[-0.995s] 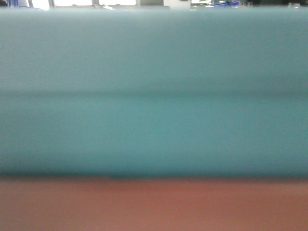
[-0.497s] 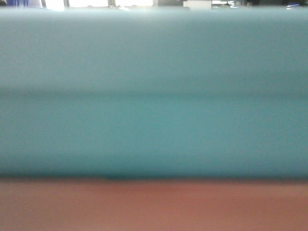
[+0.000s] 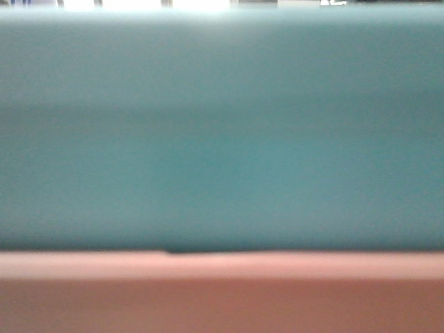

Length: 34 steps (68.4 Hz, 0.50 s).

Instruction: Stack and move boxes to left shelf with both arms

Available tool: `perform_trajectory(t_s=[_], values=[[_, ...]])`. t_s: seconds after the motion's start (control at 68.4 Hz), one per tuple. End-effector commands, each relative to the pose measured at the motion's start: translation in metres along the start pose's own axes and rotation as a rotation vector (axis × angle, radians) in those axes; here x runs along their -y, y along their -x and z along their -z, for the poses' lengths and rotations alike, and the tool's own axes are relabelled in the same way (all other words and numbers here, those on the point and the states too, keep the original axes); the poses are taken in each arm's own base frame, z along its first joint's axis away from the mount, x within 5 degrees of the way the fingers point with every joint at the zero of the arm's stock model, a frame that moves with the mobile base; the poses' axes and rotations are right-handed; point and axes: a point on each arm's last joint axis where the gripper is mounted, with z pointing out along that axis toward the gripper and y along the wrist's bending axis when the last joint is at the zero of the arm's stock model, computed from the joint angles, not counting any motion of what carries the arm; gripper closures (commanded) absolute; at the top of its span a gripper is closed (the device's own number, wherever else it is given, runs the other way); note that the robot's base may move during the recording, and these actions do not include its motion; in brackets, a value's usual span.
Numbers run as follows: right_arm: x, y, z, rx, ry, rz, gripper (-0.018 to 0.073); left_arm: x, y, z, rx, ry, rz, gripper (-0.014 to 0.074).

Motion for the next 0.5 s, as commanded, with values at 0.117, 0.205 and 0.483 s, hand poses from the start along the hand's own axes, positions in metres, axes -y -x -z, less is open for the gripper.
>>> perform_trajectory(t_s=[0.117, 0.205, 0.483], values=[[0.0066, -0.0020, 0.0185, 0.020, -0.017, 0.013, 0.0503, -0.0054, -0.0069, 0.0187, -0.016, 0.017, -0.006, 0.0599], [0.0066, -0.0020, 0.0185, 0.020, -0.017, 0.013, 0.0503, -0.0054, -0.0069, 0.0187, -0.016, 0.017, -0.006, 0.0599], [0.0066, -0.0020, 0.0185, 0.020, -0.017, 0.013, 0.0503, -0.0054, -0.0069, 0.0187, -0.016, 0.017, -0.006, 0.0599]])
